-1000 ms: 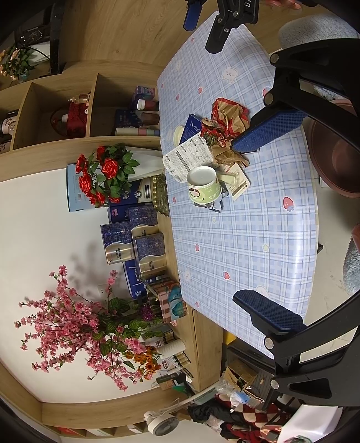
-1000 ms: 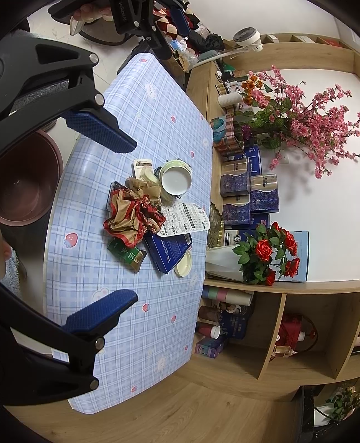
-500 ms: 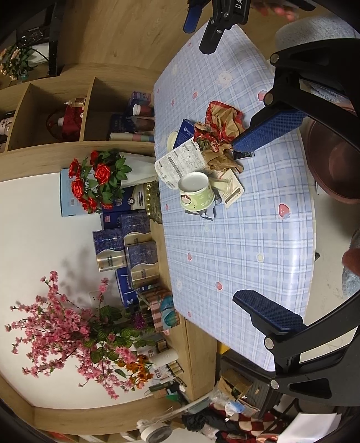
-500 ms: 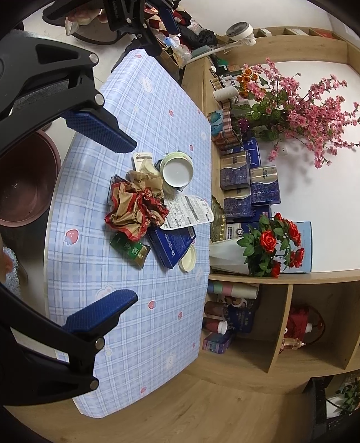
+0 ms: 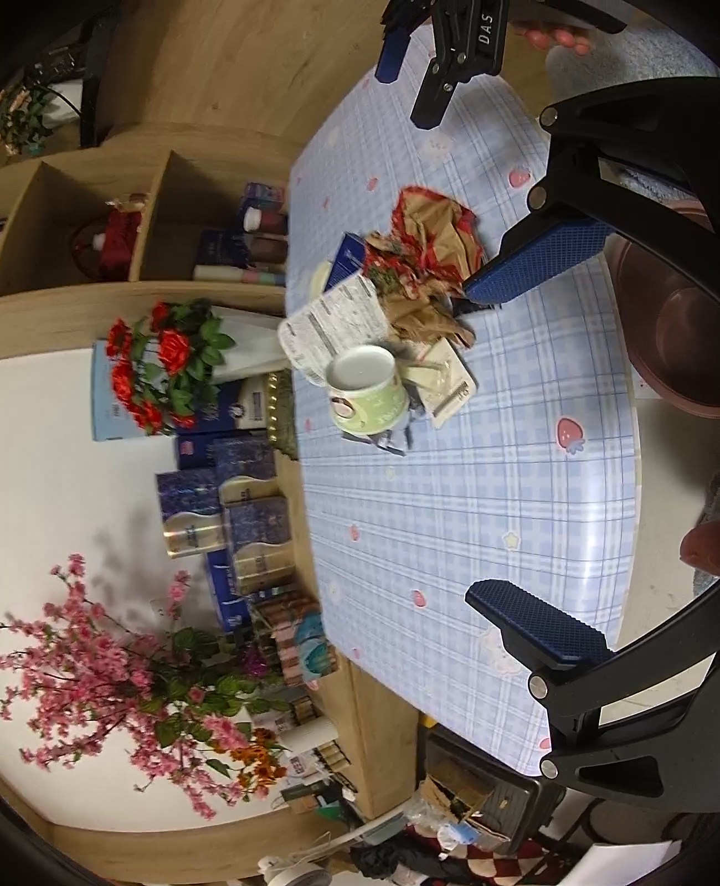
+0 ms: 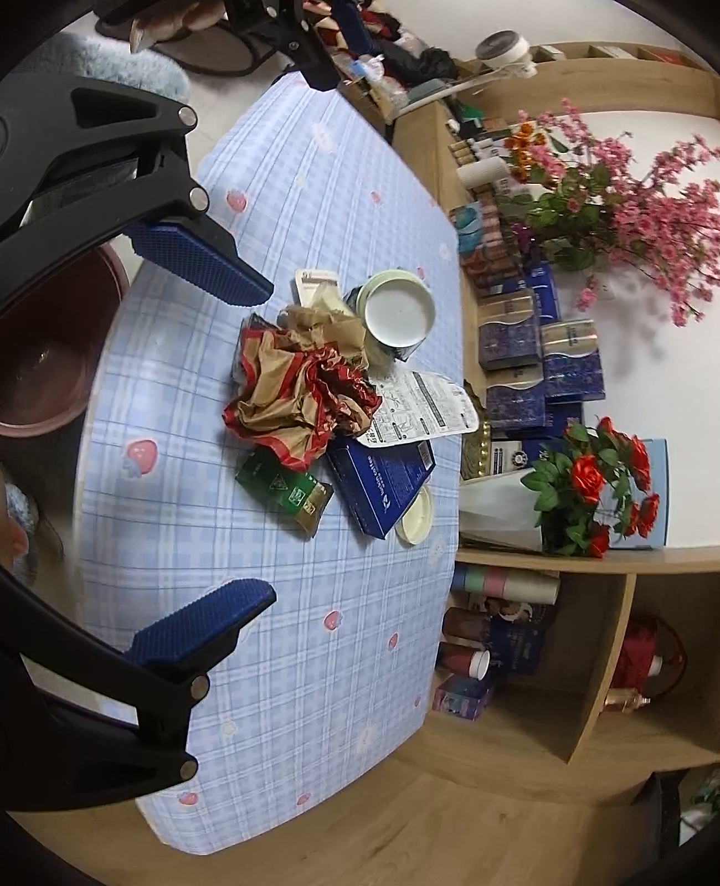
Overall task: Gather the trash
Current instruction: 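Grasp the crumpled red-and-brown paper bag with the right gripper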
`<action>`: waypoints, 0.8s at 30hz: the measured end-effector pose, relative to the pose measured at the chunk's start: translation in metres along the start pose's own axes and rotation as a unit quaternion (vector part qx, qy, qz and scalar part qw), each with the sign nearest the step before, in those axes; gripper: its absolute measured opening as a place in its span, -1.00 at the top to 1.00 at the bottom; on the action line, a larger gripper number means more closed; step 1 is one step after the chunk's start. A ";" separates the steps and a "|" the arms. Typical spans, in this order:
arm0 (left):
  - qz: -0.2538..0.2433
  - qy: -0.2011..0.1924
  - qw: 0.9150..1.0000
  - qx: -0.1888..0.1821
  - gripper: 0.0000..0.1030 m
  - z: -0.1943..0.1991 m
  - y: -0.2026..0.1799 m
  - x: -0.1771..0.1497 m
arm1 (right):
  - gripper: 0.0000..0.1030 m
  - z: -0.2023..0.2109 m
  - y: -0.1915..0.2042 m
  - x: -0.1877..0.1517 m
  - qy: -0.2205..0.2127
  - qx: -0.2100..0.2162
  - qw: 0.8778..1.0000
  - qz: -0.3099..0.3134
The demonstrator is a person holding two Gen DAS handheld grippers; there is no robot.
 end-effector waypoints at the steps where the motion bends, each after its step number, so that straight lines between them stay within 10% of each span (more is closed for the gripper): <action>1: -0.001 0.006 1.000 0.004 -0.90 -0.007 0.000 -0.001 | -0.89 -0.009 0.001 0.001 0.004 0.000 1.000 0.004; 20: 0.034 0.047 0.998 -0.005 -0.90 -0.064 0.016 -0.015 | -0.88 -0.158 0.003 -0.003 0.099 0.008 0.995 0.020; 24: 0.033 0.054 0.998 -0.014 -0.90 -0.070 0.012 -0.018 | -0.48 -0.156 0.003 -0.009 0.106 0.051 0.993 -0.012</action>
Point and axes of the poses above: each gripper's, at about its wrist camera, not at the fingertips, and z roughly against the way its jaws point, y to its left, x to its top, the point moved 8 cm from there along -z, roughly the way its jaws point, and after that the axes turned 5 degrees about x, right-handed, at the moved point
